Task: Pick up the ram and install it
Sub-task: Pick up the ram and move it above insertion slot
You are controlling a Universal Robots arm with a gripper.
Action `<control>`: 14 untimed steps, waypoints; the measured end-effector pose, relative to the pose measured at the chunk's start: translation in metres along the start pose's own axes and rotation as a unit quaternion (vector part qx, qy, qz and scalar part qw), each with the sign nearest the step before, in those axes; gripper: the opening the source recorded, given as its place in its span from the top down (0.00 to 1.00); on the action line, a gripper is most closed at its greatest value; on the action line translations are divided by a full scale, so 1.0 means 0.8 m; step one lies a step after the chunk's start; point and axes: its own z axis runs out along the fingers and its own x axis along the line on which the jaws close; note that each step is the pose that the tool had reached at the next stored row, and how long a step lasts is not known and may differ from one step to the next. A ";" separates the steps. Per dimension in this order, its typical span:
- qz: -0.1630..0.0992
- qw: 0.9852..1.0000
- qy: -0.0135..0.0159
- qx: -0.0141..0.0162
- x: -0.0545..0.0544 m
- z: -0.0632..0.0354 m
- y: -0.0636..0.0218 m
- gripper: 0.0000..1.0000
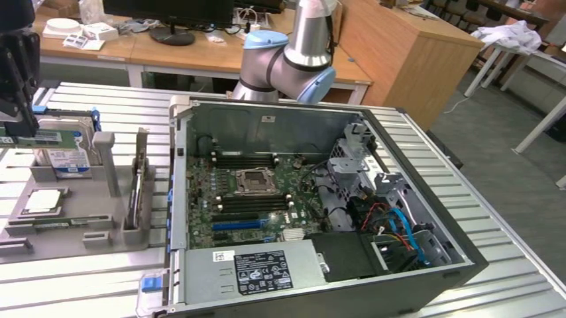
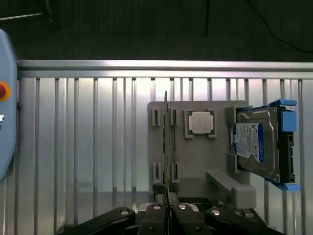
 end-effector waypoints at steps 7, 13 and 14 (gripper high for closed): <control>0.000 1.000 0.000 0.000 0.000 0.000 -0.001 0.88; 0.000 1.000 0.000 0.000 0.000 0.000 -0.007 0.88; 0.000 1.000 0.000 0.000 0.000 0.000 -0.008 0.88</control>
